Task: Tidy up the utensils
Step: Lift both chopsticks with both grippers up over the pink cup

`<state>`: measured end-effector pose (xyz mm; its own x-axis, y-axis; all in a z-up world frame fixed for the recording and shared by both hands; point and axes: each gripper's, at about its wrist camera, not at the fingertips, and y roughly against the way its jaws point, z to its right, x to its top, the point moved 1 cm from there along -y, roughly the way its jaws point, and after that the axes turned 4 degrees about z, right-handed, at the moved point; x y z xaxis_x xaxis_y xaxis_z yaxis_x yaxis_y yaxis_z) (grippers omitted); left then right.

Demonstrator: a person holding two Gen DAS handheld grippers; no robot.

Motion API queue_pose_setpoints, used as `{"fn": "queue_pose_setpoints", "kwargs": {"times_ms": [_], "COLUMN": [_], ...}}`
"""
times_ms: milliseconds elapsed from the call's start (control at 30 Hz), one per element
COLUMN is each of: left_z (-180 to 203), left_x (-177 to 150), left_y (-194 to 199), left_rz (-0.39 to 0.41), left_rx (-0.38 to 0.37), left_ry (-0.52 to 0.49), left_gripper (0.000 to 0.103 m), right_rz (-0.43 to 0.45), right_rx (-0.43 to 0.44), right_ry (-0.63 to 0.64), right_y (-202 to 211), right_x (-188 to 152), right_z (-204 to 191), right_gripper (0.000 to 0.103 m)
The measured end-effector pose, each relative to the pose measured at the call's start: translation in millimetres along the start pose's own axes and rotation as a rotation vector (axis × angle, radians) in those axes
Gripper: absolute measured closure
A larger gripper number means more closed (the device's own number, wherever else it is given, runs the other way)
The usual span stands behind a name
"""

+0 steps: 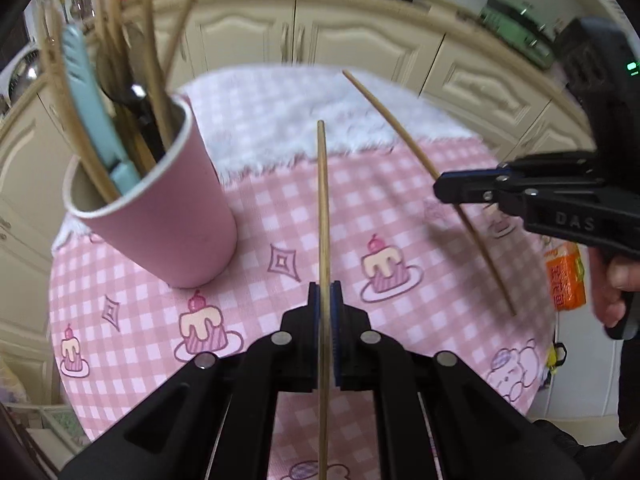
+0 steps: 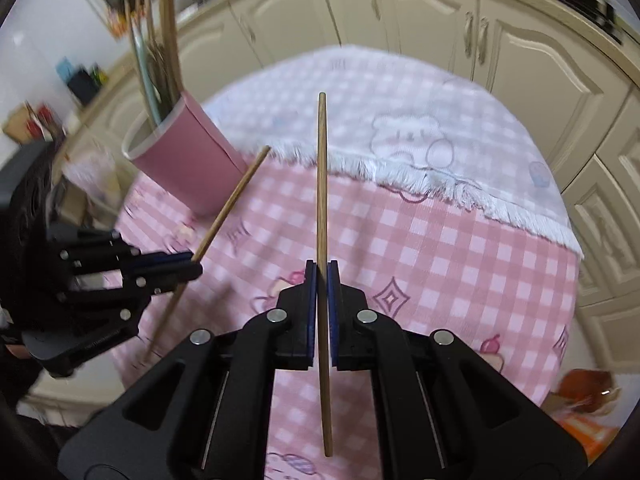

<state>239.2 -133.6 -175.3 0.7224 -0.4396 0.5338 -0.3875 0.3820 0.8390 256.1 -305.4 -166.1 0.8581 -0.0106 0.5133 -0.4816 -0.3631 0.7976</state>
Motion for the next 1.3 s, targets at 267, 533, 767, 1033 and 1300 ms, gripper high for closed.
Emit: {"fn": "queue_pose_setpoints", "kwargs": {"times_ms": [267, 533, 767, 1033, 1300], "left_z": [0, -24, -60, -71, -83], "left_x": [-1, 8, 29, 60, 82], "left_y": [63, 125, 177, 209, 201], "left_rz": [0.252, 0.485, 0.687, 0.871, 0.927], "left_rx": [0.024, 0.083, 0.113, 0.115, 0.127], "left_ry": [0.010, 0.075, 0.186, 0.231, 0.251], "left_gripper": [0.098, 0.098, 0.098, 0.098, 0.098], "right_rz": [0.199, 0.443, 0.617, 0.747, 0.780], "right_rx": [0.070, 0.139, 0.194, 0.253, 0.266], "right_ry": [-0.059, -0.028, 0.064, 0.136, 0.143], "right_y": [51, 98, 121, 120, 100], "right_x": [-11, -1, 34, 82, 105], "right_z": [-12, -46, -88, -128, -138], "right_gripper": [0.098, 0.098, 0.098, 0.098, 0.097]}}
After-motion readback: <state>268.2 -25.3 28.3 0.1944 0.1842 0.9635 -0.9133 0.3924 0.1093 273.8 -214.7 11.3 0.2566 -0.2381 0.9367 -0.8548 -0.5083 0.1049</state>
